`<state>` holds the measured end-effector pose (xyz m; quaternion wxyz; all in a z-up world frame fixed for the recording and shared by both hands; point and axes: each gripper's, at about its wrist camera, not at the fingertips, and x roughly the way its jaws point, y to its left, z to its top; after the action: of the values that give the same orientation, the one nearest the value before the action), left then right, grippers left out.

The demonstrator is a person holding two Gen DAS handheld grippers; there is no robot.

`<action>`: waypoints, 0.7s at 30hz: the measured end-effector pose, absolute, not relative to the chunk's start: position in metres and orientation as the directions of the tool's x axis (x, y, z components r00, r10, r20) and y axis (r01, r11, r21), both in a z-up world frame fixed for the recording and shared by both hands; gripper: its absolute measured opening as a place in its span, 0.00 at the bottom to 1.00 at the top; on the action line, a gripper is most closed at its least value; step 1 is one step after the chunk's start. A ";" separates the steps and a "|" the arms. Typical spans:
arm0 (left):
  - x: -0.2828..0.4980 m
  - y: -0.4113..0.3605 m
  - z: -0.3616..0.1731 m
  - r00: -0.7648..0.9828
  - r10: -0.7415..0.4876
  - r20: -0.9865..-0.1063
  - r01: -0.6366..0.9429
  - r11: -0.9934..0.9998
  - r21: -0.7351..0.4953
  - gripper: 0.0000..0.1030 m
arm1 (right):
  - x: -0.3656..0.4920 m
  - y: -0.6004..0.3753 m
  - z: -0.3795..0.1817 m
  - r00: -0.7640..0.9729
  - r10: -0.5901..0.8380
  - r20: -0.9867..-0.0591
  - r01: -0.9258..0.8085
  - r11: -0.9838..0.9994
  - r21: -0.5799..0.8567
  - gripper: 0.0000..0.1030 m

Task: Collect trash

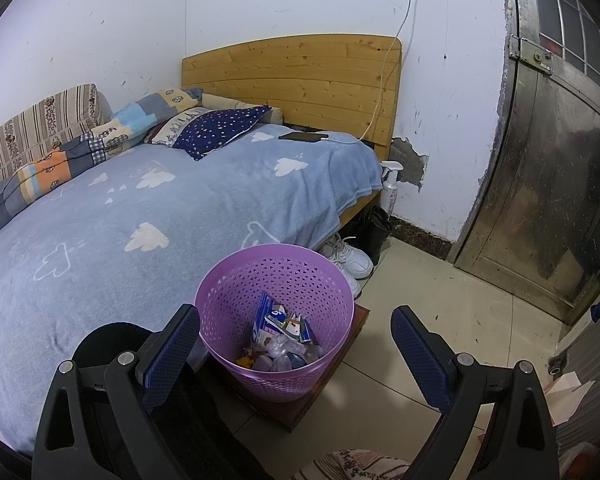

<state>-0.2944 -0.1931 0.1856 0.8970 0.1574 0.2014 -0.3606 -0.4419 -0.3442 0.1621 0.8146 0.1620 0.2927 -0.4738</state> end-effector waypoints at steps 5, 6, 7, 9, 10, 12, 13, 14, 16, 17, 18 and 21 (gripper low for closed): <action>-0.295 -0.193 0.185 0.659 -0.584 -0.474 0.710 0.691 0.136 1.00 | -0.441 -0.344 0.163 0.382 -0.677 -0.629 0.865 0.502 -0.015 0.95; -0.294 -0.193 0.185 0.659 -0.584 -0.474 0.710 0.691 0.136 1.00 | -0.441 -0.344 0.164 0.383 -0.677 -0.628 0.864 0.503 -0.015 0.95; -0.294 -0.194 0.186 0.659 -0.585 -0.473 0.710 0.691 0.134 1.00 | -0.441 -0.343 0.164 0.383 -0.678 -0.628 0.864 0.503 -0.016 0.95; -0.295 -0.193 0.186 0.659 -0.584 -0.473 0.709 0.692 0.134 1.00 | -0.440 -0.344 0.165 0.384 -0.678 -0.627 0.864 0.504 -0.015 0.95; -0.295 -0.195 0.187 0.660 -0.584 -0.472 0.709 0.693 0.134 1.00 | -0.440 -0.344 0.165 0.385 -0.678 -0.627 0.863 0.504 -0.016 0.95; -0.295 -0.194 0.186 0.659 -0.585 -0.473 0.710 0.691 0.134 1.00 | -0.440 -0.343 0.164 0.384 -0.678 -0.627 0.864 0.504 -0.016 0.95; -0.295 -0.194 0.187 0.659 -0.585 -0.473 0.710 0.691 0.133 1.00 | -0.440 -0.343 0.164 0.384 -0.678 -0.627 0.864 0.503 -0.015 0.95; -0.295 -0.194 0.187 0.659 -0.586 -0.472 0.710 0.692 0.132 1.00 | -0.440 -0.343 0.165 0.384 -0.678 -0.627 0.864 0.504 -0.015 0.95; -0.295 -0.194 0.187 0.659 -0.585 -0.473 0.710 0.692 0.133 1.00 | -0.440 -0.343 0.165 0.385 -0.678 -0.626 0.863 0.504 -0.015 0.95; -0.295 -0.194 0.187 0.659 -0.585 -0.473 0.709 0.692 0.132 1.00 | -0.440 -0.342 0.164 0.386 -0.679 -0.625 0.863 0.505 -0.016 0.95; -0.295 -0.194 0.187 0.660 -0.585 -0.472 0.709 0.693 0.132 1.00 | -0.439 -0.341 0.164 0.387 -0.680 -0.623 0.862 0.507 -0.017 0.95; -0.296 -0.196 0.189 0.661 -0.585 -0.471 0.708 0.695 0.130 1.00 | -0.436 -0.339 0.165 0.393 -0.680 -0.619 0.858 0.513 -0.019 0.95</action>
<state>-0.2958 -0.1961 0.1891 0.8983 0.1529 0.2009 -0.3597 -0.4356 -0.3392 0.1649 0.8202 0.1537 0.2897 -0.4687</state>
